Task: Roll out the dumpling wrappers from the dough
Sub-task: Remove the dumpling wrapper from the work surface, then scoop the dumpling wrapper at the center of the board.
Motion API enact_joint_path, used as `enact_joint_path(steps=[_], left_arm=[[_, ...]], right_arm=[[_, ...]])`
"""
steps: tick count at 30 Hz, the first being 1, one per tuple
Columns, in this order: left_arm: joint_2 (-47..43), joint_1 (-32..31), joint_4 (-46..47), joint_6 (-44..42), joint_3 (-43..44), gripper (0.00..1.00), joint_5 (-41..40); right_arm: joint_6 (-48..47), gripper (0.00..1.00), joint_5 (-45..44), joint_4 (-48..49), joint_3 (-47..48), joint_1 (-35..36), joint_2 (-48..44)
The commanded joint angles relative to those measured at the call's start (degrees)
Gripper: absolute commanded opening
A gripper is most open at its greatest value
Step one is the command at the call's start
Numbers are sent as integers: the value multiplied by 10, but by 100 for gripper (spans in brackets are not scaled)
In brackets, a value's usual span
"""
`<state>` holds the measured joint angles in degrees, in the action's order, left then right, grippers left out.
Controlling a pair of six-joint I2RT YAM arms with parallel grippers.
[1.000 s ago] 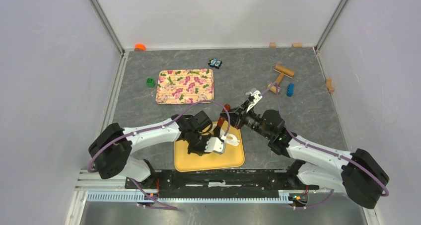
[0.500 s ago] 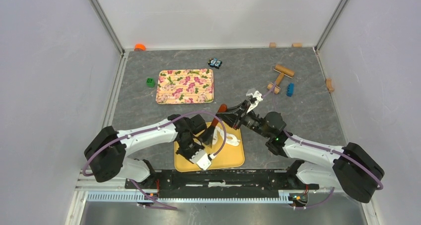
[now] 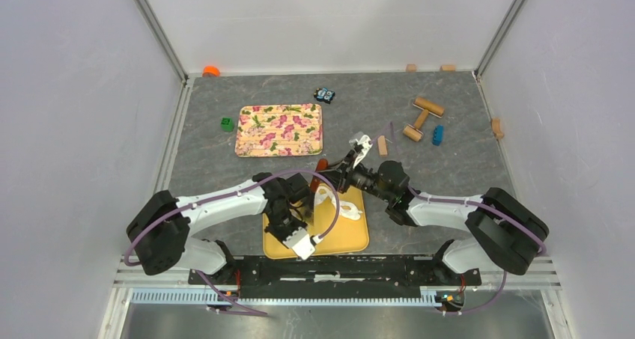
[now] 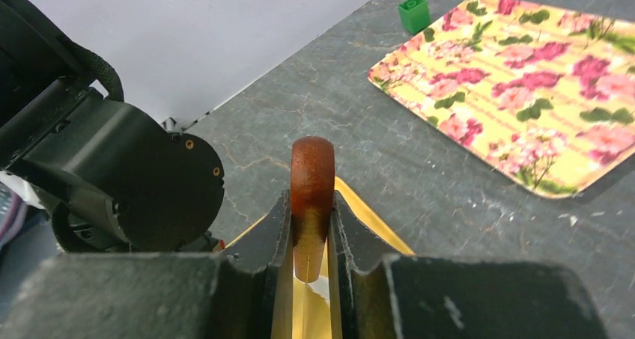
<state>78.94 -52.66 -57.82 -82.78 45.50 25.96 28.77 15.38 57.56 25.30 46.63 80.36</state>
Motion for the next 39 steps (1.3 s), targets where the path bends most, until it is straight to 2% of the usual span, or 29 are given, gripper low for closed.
enact_joint_path(steps=[1, 11, 15, 19, 24, 27, 32, 37, 39], left_arm=[[-13, 4, -5, -37, -11, 2, 22], [-25, 10, 7, -32, -36, 2, 19], [-33, 17, 7, -34, -48, 2, 13], [-42, 37, 30, -4, -41, 2, 22], [-56, 70, 131, 112, -28, 2, 32], [-44, 83, 193, 167, -22, 2, 18], [-12, 99, 235, 218, 0, 2, 5], [-10, 109, 228, 222, 8, 2, -7], [-20, 109, 227, 218, -2, 2, -9]], right_arm=[[-144, 0, -42, -69, 35, 0, -2], [-301, 0, -245, -144, 35, -14, -27], [-321, 0, -258, -187, 61, -17, -52], [-290, 0, -206, -203, 70, -17, -77], [-185, 0, -139, -175, 66, -14, -129], [-129, 0, -148, -168, 64, -15, -167], [-68, 0, -157, -167, 52, -15, -202], [-73, 0, -218, -335, 97, -14, -210], [-78, 0, -247, -361, 83, -14, -222]])
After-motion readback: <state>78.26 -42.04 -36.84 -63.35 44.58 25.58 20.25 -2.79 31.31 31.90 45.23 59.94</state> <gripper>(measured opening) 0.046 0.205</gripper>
